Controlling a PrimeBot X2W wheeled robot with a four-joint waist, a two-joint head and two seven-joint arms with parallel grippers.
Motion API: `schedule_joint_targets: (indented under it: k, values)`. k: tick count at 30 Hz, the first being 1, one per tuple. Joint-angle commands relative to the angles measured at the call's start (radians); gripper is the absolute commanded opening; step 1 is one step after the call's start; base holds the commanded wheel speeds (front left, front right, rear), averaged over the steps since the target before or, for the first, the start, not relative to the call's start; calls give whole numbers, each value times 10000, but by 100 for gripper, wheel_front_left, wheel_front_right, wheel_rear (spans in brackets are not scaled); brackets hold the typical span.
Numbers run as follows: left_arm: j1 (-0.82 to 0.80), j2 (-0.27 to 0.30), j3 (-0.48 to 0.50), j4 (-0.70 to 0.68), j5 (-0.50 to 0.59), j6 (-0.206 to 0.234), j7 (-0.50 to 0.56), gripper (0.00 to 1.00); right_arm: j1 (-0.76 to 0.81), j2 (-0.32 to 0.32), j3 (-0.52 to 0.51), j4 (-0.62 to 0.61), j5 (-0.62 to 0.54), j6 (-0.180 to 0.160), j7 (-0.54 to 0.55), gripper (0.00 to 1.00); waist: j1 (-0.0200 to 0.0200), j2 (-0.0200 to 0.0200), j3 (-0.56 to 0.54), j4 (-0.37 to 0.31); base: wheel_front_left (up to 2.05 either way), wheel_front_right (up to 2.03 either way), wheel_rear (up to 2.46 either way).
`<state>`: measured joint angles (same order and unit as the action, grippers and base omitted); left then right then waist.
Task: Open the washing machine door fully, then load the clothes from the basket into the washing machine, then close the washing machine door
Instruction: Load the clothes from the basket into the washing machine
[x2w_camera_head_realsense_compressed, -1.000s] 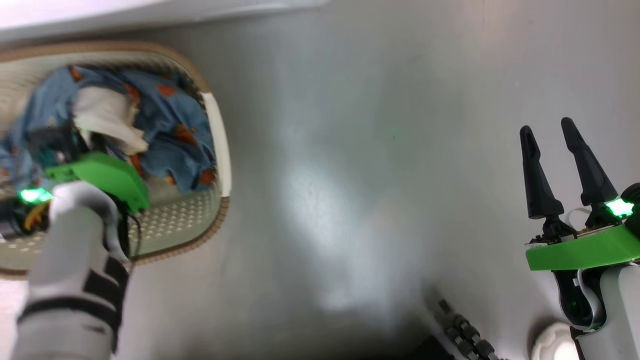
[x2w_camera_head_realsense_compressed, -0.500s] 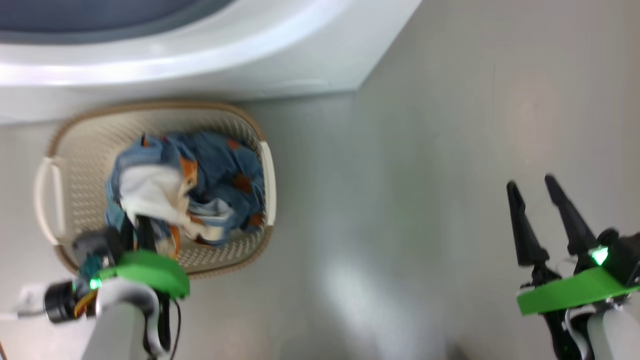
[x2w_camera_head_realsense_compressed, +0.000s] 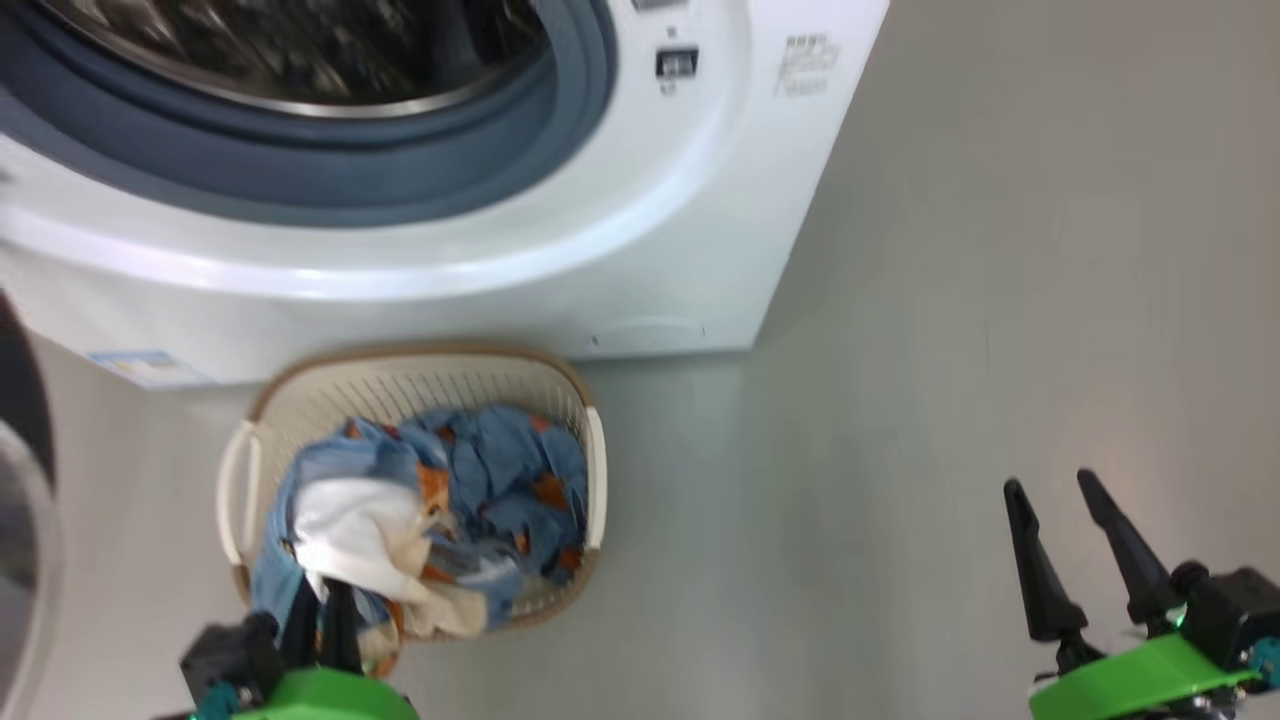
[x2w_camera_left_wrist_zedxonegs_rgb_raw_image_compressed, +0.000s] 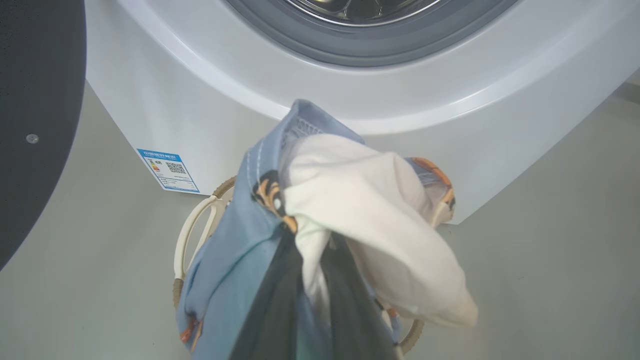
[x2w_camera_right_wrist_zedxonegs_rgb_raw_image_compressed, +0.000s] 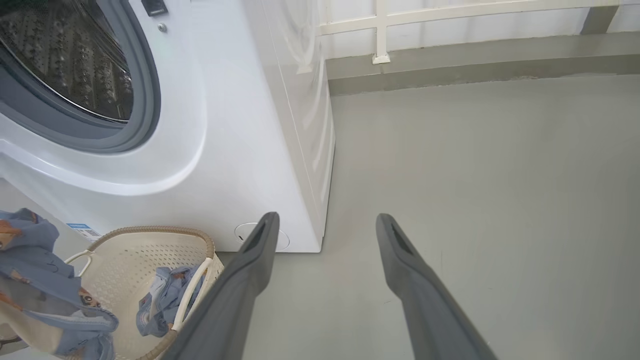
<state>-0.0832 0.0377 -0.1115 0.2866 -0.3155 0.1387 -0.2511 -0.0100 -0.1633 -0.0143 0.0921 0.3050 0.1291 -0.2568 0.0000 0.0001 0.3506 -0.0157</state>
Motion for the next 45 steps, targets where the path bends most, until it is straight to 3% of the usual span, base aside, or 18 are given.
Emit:
schedule_joint_targets:
  k: [1,14,23,36,45]
  values:
    - [282,128,195,-443,-59,132,-106,0,292,-71,157,-192,-165,16,-49,100,0,-1,-1230,400,0,0,0]
    - [1731,127,-118,-2163,-10,144,-106,0,1187,125,-27,-178,-818,16,-49,100,0,-1,-2779,697,0,0,0]
    - [2416,126,-245,-2949,53,248,-106,0,1483,302,-39,-164,-1046,16,-49,100,0,-1,-3283,660,0,0,0]
    - [2749,126,-216,-3566,465,206,-107,0,1612,471,-68,-263,-1126,16,-49,100,0,-1,-3273,469,0,0,0]
    - [1584,126,-142,-3089,548,-23,-107,0,1150,452,283,-280,-983,16,-49,100,0,-1,-2466,44,0,0,0]
